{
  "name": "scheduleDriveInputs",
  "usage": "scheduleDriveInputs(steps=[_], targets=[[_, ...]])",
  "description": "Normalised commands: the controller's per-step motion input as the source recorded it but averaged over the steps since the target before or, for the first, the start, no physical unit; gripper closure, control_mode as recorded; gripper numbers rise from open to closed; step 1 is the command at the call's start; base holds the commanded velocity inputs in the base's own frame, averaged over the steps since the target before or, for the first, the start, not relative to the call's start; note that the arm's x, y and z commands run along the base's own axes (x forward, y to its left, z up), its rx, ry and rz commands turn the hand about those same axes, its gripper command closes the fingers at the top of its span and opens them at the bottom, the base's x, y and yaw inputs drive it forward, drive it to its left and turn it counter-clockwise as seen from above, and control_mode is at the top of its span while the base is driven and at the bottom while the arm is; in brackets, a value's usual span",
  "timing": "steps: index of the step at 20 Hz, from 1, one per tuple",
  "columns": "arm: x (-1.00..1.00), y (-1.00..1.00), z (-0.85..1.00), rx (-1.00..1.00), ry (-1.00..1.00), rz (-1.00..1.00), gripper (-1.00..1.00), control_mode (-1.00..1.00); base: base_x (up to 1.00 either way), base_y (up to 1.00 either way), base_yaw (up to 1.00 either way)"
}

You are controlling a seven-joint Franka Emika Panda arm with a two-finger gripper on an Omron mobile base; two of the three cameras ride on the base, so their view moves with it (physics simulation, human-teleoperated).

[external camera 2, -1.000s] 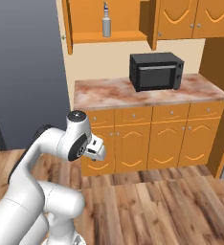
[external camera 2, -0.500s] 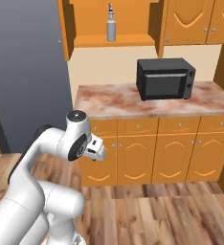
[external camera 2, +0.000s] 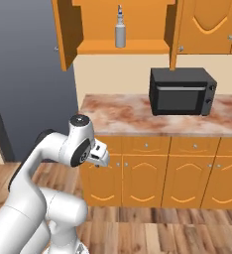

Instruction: Move the cutting board and knife to the sink. Then move spray from the cabinet to the counter.

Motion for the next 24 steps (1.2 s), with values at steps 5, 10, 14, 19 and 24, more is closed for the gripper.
scheduleDriveInputs(steps=[5,10,14,19,24], targets=[[0.0,0.0,0.0,0.0,0.0,0.0,-1.0,1.0,0.55,-0.32,0.25],[0.0,0.0,0.0,0.0,0.0,0.0,-1.0,1.0,0.53,-0.34,0.24],[0.0,0.0,0.0,0.0,0.0,0.0,-1.0,1.0,0.47,-0.43,0.17],[0.0,0.0,0.0,0.0,0.0,0.0,-1.0,1.0,0.46,-0.48,0.08],[0.0,0.0,0.0,0.0,0.0,0.0,-1.0,1.0,0.49,-0.39,0.11]])
